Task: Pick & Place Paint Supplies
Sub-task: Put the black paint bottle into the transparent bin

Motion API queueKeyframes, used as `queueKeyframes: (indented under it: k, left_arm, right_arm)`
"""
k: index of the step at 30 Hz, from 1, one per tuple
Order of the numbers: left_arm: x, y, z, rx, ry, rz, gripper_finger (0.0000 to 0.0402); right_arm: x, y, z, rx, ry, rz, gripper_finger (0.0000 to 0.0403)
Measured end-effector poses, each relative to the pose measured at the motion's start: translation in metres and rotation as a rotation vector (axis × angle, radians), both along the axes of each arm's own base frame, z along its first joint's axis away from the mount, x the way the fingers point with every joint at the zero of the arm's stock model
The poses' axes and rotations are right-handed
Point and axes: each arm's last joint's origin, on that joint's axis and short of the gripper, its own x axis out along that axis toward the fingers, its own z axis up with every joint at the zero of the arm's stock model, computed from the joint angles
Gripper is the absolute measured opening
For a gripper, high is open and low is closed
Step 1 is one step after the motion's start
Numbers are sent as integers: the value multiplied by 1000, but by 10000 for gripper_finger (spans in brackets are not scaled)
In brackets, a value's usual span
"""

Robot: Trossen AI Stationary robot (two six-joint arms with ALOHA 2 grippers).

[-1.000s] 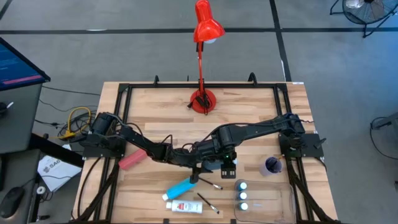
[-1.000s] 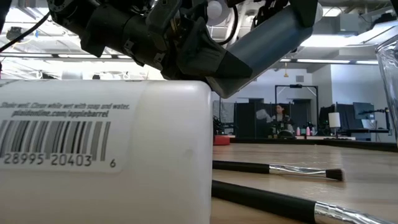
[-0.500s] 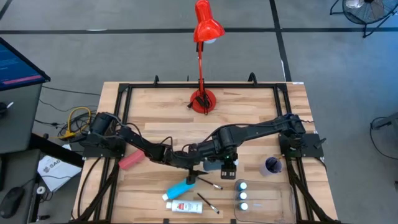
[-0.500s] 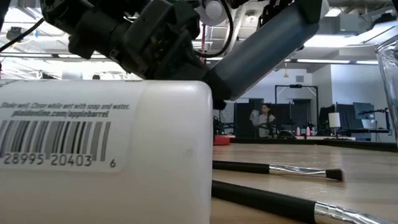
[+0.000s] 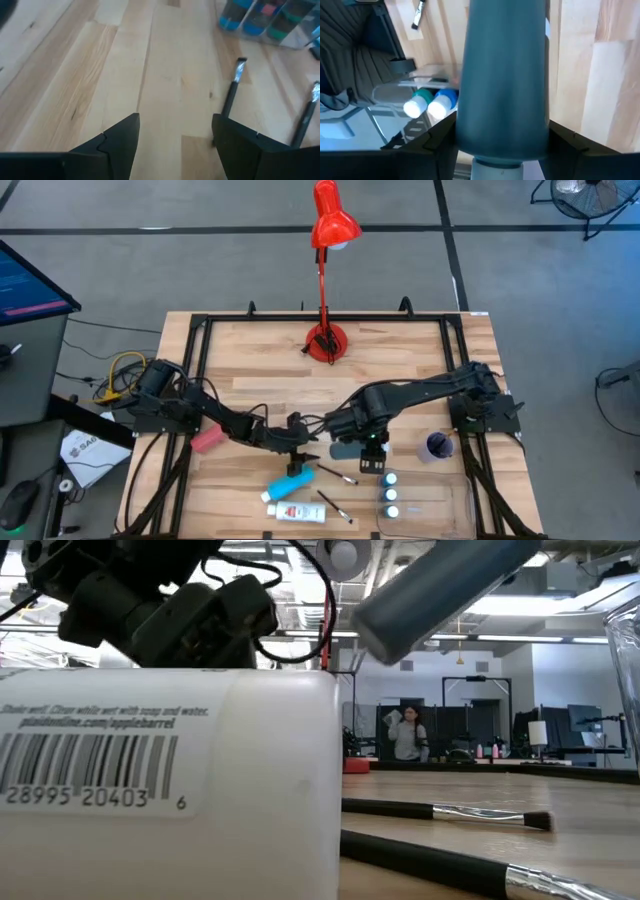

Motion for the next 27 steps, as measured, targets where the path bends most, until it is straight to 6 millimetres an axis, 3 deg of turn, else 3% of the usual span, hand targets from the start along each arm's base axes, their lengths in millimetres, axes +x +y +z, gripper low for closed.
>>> queueKeyframes:
  k: [4,10,18,27]
  left_arm:
    - [-2,1,-2,-18,6,20,226]
    - [-2,1,-1,-24,-10,19,227]
    - [-1,2,0,-20,-27,38,223]
    - [0,1,1,-26,-40,44,220]
  right_arm:
    - [-26,-6,7,-25,25,-64,204]
    - [-78,-10,0,-54,140,-165,204]
    - [-131,10,17,33,211,-278,204]
    - [-165,41,31,119,444,-433,204]
